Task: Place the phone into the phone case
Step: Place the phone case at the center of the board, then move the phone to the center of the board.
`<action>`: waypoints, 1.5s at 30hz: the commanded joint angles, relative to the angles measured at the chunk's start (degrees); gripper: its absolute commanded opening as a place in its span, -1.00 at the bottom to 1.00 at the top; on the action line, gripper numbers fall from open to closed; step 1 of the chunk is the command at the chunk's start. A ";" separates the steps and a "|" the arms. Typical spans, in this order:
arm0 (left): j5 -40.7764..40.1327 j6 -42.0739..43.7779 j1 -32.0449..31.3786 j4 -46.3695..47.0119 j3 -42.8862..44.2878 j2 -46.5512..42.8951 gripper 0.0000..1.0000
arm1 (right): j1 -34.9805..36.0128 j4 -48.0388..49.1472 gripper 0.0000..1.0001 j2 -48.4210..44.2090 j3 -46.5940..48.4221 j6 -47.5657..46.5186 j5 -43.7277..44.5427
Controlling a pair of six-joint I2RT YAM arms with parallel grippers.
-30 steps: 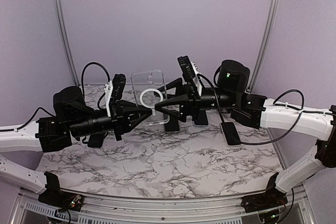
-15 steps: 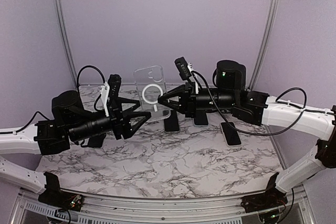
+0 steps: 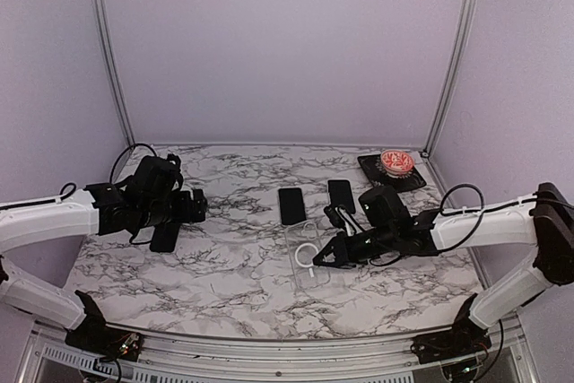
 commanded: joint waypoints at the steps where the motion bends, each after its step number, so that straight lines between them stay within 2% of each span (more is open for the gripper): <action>1: 7.15 -2.82 7.55 -6.91 -0.03 5.11 0.98 | -1.95 9.84 -1.00 3.46 -4.50 7.41 -4.26; 3: 9.17 -2.86 8.83 -6.89 0.44 7.79 0.98 | -1.97 11.56 -1.00 5.80 -5.87 8.55 -5.00; 8: 8.54 -2.41 9.98 -7.32 1.23 11.94 0.98 | -2.07 16.24 -1.00 9.54 -8.34 12.76 -7.03; 10: 7.66 -2.64 10.82 -7.42 0.44 12.03 0.98 | -2.12 15.91 -0.87 9.32 -9.40 14.11 -5.29; 14: 7.78 -1.76 13.18 -7.42 -0.87 11.95 0.98 | -2.05 12.78 -0.26 6.24 -11.65 14.90 -0.01; 16: 8.36 -0.40 14.41 -7.37 -1.00 13.19 0.98 | -2.03 6.02 0.15 4.40 -9.39 10.89 3.53; 19: 9.69 2.39 16.92 -7.16 -0.67 15.68 0.98 | -1.65 -6.17 0.90 1.34 -3.61 4.48 10.32; 20: 9.64 2.92 17.95 -7.17 -0.59 16.24 0.98 | -1.50 -8.98 0.96 0.44 -1.94 2.74 12.28; 24: 9.33 4.32 21.92 -7.26 0.27 17.83 0.98 | -1.38 -18.55 0.97 -0.74 4.69 -2.93 17.03; 27: 11.15 6.42 23.59 -7.43 1.61 20.47 0.98 | -1.39 -21.96 0.97 -0.38 8.13 -6.02 18.96; 32: 16.17 8.34 23.76 -8.18 3.18 25.13 0.98 | -1.27 -23.33 0.97 0.12 10.39 -9.43 20.32; 39: 13.08 10.27 23.77 -9.37 3.67 27.60 0.98 | -1.35 -21.85 0.97 1.14 10.19 -11.98 19.27; 45: 17.00 10.96 23.74 -10.38 4.18 28.82 0.98 | -1.31 -22.33 0.97 0.81 11.30 -14.10 19.94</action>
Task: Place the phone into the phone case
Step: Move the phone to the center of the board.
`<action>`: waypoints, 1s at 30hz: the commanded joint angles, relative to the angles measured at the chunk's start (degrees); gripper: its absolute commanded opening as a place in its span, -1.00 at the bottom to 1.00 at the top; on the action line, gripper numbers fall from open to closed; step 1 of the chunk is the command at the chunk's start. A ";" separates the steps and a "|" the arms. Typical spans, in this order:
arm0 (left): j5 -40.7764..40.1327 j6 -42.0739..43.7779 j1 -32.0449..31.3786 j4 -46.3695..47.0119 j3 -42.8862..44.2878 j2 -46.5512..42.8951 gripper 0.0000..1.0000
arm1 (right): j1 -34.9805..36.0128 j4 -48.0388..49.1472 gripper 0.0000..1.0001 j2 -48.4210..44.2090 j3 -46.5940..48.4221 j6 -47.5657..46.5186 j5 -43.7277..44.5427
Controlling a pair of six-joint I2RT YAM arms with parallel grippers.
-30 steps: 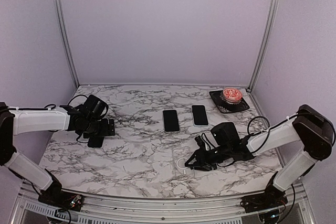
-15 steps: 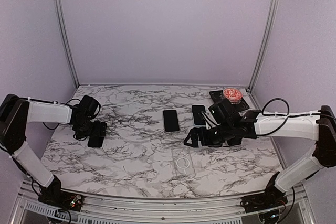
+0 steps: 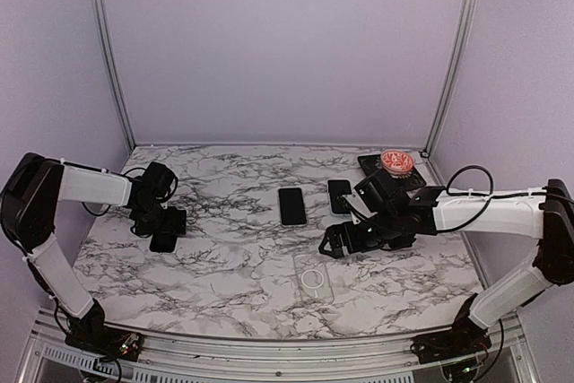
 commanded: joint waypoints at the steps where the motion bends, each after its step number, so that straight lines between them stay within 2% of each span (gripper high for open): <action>1: 5.11 1.44 0.03 -3.95 -0.44 2.58 0.98 | 0.22 -0.95 0.97 0.04 2.48 -2.68 1.10; 3: 7.33 1.59 0.04 -3.91 -0.49 2.89 0.94 | 0.24 -0.88 0.97 -0.03 2.61 -2.94 1.06; 8: 12.87 1.86 -1.48 -3.86 -1.15 2.90 0.65 | 0.18 -0.70 0.97 -0.73 2.41 -3.23 1.40; 12: 11.26 2.30 -7.01 -3.83 -2.08 2.20 0.60 | 0.23 -0.55 0.97 -1.01 2.36 -3.21 1.72; 18: 9.43 1.30 -12.19 -2.92 -2.48 4.70 0.32 | 0.18 -0.24 0.97 -0.75 2.57 -2.83 1.42; 24: 9.44 0.29 -17.64 -0.93 -2.83 3.54 -0.32 | 0.25 1.62 0.97 -0.58 3.22 -2.00 1.04; 27: 4.37 -1.40 -21.45 3.53 -4.87 -0.11 -0.73 | 0.32 4.76 0.97 0.63 4.51 -1.29 -0.23; 28: 2.47 -1.83 -22.87 6.05 -6.42 -2.12 -0.82 | 0.44 6.32 0.97 1.29 5.21 -0.92 -0.55; 30: -1.76 -2.95 -25.29 11.78 -9.70 -5.86 -0.89 | 0.94 10.67 0.97 3.49 6.33 0.48 -0.78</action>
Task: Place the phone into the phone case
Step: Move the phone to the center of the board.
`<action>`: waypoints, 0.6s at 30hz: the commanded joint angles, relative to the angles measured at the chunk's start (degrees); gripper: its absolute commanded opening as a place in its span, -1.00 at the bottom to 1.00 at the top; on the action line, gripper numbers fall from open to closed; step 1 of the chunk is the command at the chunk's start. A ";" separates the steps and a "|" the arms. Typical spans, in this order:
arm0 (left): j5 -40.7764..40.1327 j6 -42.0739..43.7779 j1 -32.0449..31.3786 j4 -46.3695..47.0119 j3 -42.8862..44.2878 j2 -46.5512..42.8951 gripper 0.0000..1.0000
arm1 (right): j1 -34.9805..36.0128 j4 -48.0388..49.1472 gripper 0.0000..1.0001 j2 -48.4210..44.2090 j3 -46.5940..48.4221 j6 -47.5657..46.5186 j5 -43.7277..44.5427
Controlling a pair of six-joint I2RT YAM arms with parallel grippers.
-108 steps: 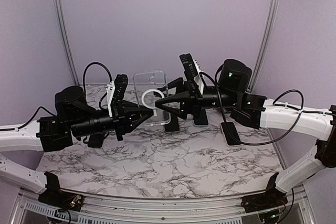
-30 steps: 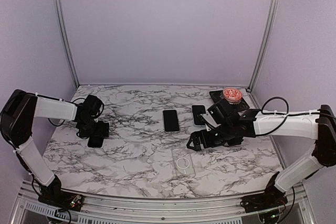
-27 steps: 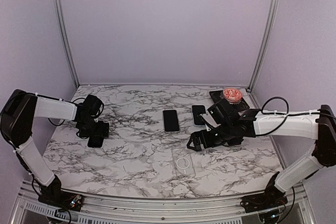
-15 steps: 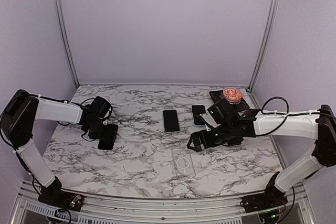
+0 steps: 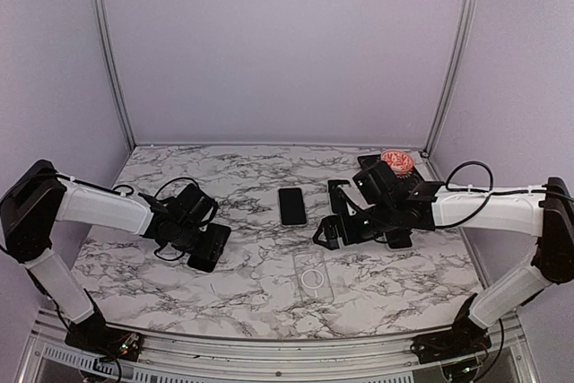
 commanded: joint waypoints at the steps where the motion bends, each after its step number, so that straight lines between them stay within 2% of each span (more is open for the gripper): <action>1: -4.09 -3.56 -5.02 8.00 -7.96 -5.66 -0.89 | 1.14 11.54 0.97 4.13 4.32 3.19 -1.49; 6: -9.42 -2.82 -8.83 20.28 -14.25 -9.94 -0.90 | 2.77 24.94 0.95 14.40 7.96 7.52 -7.94; 12: -14.88 -1.78 -12.09 26.36 -16.87 -11.75 -0.98 | 6.13 32.00 0.93 28.50 17.44 9.54 -15.31; 14: -15.16 -0.68 -12.16 25.96 -16.25 -10.51 -0.95 | 6.34 29.26 0.93 32.56 21.70 11.29 -14.99; 16: -12.02 0.13 -12.12 24.76 -15.54 -10.26 -0.69 | 5.84 28.50 0.92 34.17 22.48 12.70 -14.08; 17: -10.91 -0.31 -12.20 23.64 -15.29 -10.83 -0.39 | 5.77 28.85 0.91 34.18 22.26 13.05 -13.16; 18: -10.48 -1.02 -12.19 21.41 -14.65 -11.38 0.00 | 5.76 28.50 0.91 33.90 22.28 12.72 -12.29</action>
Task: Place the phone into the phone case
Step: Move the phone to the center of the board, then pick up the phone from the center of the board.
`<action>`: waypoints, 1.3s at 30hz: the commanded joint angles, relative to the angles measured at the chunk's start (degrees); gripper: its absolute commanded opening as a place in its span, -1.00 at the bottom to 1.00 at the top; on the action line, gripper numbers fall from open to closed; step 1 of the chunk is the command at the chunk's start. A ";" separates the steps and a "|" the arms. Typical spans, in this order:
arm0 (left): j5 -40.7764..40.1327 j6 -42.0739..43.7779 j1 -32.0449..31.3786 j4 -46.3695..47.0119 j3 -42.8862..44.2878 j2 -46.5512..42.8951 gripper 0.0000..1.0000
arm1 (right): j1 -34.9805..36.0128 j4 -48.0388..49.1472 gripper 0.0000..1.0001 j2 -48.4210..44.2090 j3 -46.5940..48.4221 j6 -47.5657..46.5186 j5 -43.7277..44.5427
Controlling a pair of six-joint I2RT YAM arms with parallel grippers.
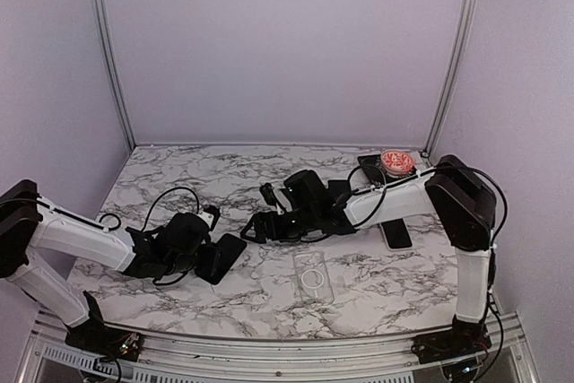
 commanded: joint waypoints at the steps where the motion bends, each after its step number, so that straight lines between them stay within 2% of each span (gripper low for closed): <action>1: 1.05 -0.42 -0.09 -4.71 2.89 -1.23 0.33 | -0.36 0.76 0.90 -0.24 1.95 1.79 1.33; 3: 1.46 0.82 0.06 -11.71 6.23 -0.29 0.86 | -0.28 -0.59 0.90 -0.87 2.20 0.55 2.21; 4: 2.24 1.97 0.14 -16.33 8.54 0.95 0.96 | -0.27 -1.03 0.90 -1.20 2.16 0.10 2.47; 8: 7.18 3.47 0.69 -33.56 19.04 8.91 0.98 | -0.28 -3.63 0.90 -2.73 2.34 -2.21 3.62; 13: 14.34 4.84 2.20 -42.67 26.36 15.49 0.98 | -0.69 -8.52 0.94 -5.99 2.28 -5.65 6.59; 21: 16.16 6.80 5.11 -46.78 33.07 16.80 0.98 | -1.82 -10.54 0.95 -9.07 0.15 -7.49 7.90; 28: 23.69 10.22 9.74 -50.55 34.59 19.51 0.98 | -2.37 -11.58 0.96 -9.92 0.05 -8.67 8.68; 35: 25.75 11.81 8.85 -52.44 38.08 23.99 0.98 | -2.60 -11.86 0.97 -9.92 0.15 -8.82 8.44; 39: 24.03 11.00 7.75 -53.23 37.16 25.33 0.98 | -2.60 -11.92 0.97 -10.48 -0.19 -8.94 8.78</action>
